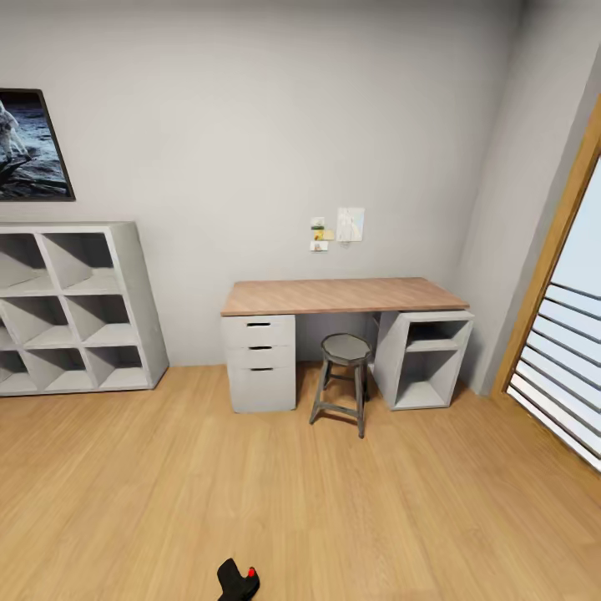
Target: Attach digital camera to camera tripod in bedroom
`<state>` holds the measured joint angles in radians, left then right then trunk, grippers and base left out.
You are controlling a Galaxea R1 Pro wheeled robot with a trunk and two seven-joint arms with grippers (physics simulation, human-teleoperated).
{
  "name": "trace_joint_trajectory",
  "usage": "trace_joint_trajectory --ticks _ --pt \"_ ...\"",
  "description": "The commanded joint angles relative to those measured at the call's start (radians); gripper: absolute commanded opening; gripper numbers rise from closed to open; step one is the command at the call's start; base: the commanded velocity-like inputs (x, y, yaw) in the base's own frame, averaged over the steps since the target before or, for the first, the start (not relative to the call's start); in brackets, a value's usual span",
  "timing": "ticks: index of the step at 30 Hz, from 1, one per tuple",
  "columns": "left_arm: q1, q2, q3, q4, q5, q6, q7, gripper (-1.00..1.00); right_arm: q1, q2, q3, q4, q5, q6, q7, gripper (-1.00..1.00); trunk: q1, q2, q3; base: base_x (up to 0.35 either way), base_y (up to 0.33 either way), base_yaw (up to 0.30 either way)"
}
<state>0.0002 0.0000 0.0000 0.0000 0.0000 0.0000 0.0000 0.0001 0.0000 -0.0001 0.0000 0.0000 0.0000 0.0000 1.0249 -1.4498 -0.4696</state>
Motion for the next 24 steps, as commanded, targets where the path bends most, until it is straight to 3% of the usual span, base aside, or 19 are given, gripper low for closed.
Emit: trace_joint_trajectory --ticks 1,5,11,24 --pt "-0.002 -0.006 0.006 -0.006 0.006 -0.006 -0.002 1.0 -0.002 -0.006 0.006 0.002 0.006 0.005 -0.001 1.0 0.0 0.0 0.0 0.0 0.0 0.0" --pt "0.0 -0.006 0.014 -0.028 0.028 -0.014 -0.002 1.0 0.0 -0.015 0.006 0.002 0.007 0.0 -0.001 1.0 0.0 0.0 0.0 0.0 0.0 0.0" --pt "0.002 -0.005 0.012 -0.032 0.001 -0.036 -0.002 1.0 0.001 -0.012 0.006 0.002 0.009 -0.003 -0.002 1.0 0.0 0.0 0.0 0.0 0.0 0.0" --pt "0.001 -0.005 0.012 -0.032 -0.002 -0.046 -0.002 1.0 0.001 -0.007 0.006 0.002 0.009 -0.003 -0.003 1.0 0.0 0.0 0.0 0.0 0.0 0.0"
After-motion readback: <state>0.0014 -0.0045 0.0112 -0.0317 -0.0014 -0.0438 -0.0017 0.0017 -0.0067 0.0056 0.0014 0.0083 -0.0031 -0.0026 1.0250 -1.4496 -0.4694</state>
